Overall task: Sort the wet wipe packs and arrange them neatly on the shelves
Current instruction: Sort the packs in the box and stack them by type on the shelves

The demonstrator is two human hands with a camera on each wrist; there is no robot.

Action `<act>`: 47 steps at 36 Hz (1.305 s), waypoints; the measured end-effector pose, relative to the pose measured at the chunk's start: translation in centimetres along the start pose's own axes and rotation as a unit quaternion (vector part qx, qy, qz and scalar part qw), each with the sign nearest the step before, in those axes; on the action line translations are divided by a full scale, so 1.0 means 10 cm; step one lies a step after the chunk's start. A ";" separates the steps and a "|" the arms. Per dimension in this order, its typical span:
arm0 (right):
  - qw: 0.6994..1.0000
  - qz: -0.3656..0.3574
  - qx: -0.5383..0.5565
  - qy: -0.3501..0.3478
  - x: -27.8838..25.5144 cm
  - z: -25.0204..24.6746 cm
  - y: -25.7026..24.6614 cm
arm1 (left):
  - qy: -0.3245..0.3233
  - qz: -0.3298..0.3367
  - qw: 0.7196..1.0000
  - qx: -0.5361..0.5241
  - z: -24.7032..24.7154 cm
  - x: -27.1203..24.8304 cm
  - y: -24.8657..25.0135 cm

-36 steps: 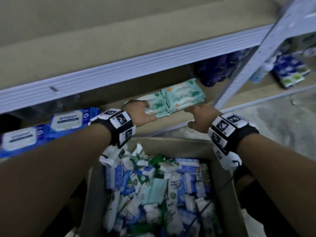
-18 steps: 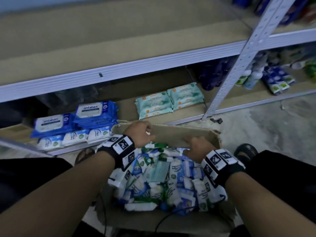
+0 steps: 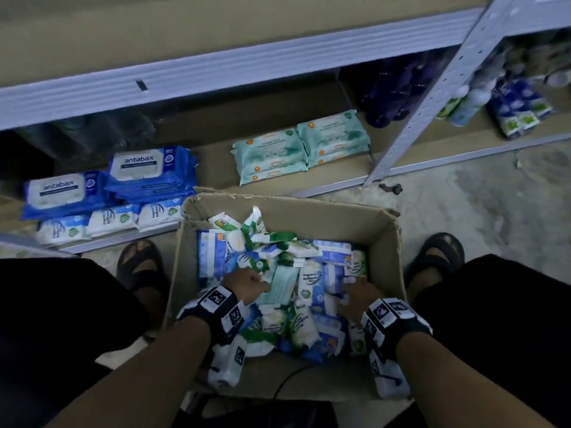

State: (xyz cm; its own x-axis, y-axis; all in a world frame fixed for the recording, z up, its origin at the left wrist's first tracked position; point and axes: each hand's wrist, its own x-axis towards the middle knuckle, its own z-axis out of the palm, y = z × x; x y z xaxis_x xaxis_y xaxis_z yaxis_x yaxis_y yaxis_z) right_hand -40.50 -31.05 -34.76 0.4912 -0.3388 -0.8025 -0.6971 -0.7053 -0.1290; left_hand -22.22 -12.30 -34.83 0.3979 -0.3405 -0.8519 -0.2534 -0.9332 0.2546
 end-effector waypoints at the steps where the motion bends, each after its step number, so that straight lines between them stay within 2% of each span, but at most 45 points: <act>1: 1.000 -0.004 -0.012 0.003 0.01 0.03 0.02 | -0.007 -0.008 1.000 -0.004 0.04 0.04 -0.02; 6: 1.000 0.008 -0.025 -0.001 0.11 0.04 0.01 | -0.015 -0.042 0.999 -0.014 0.18 0.22 -0.06; 9: 0.999 -0.005 -0.041 -0.021 0.13 -0.01 -0.04 | 0.006 -0.058 0.998 -0.010 0.22 0.26 -0.04; 12: 0.999 -0.030 -0.040 -0.004 0.18 -0.05 -0.09 | 0.042 -0.073 0.996 -0.030 0.29 0.29 -0.01; 17: 0.992 -0.081 -0.010 -0.096 0.23 0.02 -0.31 | 0.048 -0.116 0.989 -0.077 0.45 0.35 0.00; 23: 0.989 -0.075 -0.075 -0.103 0.16 0.29 -0.44 | 0.021 -0.156 0.981 -0.116 0.44 0.39 0.04; 29: 0.991 -0.069 -0.065 -0.089 0.20 0.29 -0.44 | -0.008 -0.140 0.979 -0.146 0.41 0.54 -0.09; 44: 0.992 -0.038 -0.048 -0.107 0.28 0.23 -0.43 | 0.005 -0.083 0.992 -0.091 0.37 0.41 -0.12; 47: 0.993 -0.037 -0.057 -0.100 0.26 0.22 -0.42 | -0.001 -0.062 0.992 -0.109 0.36 0.38 -0.10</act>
State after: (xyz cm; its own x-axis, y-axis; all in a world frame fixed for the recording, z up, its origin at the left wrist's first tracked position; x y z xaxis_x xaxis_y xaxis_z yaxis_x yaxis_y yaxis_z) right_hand -37.44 -27.64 -37.62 0.4177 -0.1604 -0.8943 -0.5931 -0.7938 -0.1346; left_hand -23.66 -12.28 -39.91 0.4129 -0.2211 -0.8835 -0.0055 -0.9707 0.2404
